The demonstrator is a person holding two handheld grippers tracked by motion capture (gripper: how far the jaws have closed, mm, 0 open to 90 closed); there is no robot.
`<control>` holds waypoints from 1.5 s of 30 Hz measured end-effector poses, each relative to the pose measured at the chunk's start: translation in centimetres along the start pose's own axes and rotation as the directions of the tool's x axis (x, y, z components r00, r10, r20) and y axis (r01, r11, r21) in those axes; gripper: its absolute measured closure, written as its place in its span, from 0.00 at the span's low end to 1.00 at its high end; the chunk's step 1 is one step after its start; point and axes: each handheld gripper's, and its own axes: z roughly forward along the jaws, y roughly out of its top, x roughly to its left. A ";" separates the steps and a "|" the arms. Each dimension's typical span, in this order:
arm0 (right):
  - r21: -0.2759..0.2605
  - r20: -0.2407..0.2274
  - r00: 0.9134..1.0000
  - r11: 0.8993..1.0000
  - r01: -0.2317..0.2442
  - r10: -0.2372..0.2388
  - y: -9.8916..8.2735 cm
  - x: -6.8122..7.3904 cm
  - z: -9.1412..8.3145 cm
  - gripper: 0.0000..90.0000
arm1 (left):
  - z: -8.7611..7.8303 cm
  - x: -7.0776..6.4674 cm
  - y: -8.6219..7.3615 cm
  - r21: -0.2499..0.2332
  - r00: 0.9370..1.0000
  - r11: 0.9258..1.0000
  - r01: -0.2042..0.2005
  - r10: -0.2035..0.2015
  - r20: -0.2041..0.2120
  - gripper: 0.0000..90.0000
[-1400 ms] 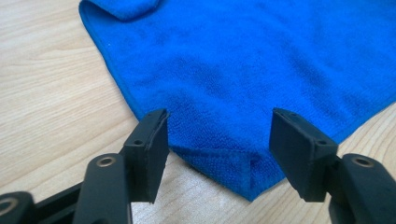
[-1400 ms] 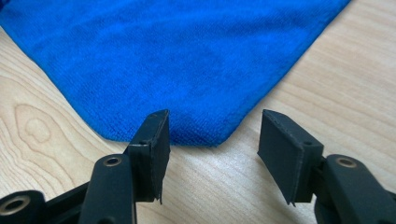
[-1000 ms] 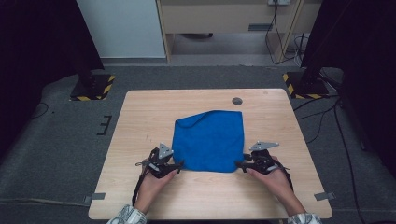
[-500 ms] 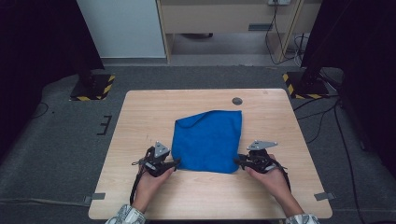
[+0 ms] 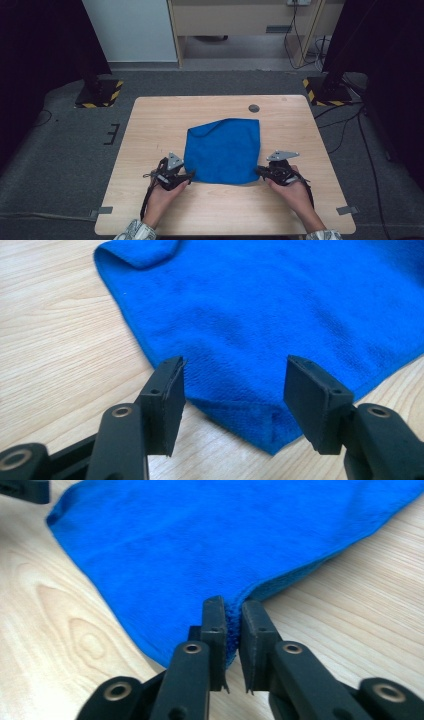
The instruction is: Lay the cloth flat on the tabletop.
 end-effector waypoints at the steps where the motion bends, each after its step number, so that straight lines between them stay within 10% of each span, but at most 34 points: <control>1: 0.000 0.002 1.000 1.000 0.001 -0.001 0.0 -0.2 0.0 0.94 | 0.1 -0.1 0.0 0.003 1.000 1.000 -0.004 0.004 0.003 0.46; 8: 0.010 0.022 1.000 1.000 -0.012 0.011 -0.2 -0.6 -0.1 0.96 | 0.8 -0.2 -0.4 0.072 0.999 0.997 -0.042 0.043 -0.019 0.49; 25: 0.025 0.044 0.999 0.999 -0.030 0.029 -0.5 -1.2 -0.4 0.97 | 0.2 0.8 -0.6 0.142 0.998 0.989 -0.050 0.045 0.038 0.99; 37: 0.063 0.044 0.999 0.998 -0.018 0.015 -1.6 -0.9 -2.7 0.97 | -1.4 -1.4 -0.9 0.162 0.987 0.977 -0.141 0.126 0.099 1.00; 45: 0.082 0.049 0.999 0.997 -0.016 0.012 -2.4 -0.7 -3.1 0.97 | -1.5 -1.4 -1.0 0.161 0.989 0.978 -0.129 0.114 0.098 1.00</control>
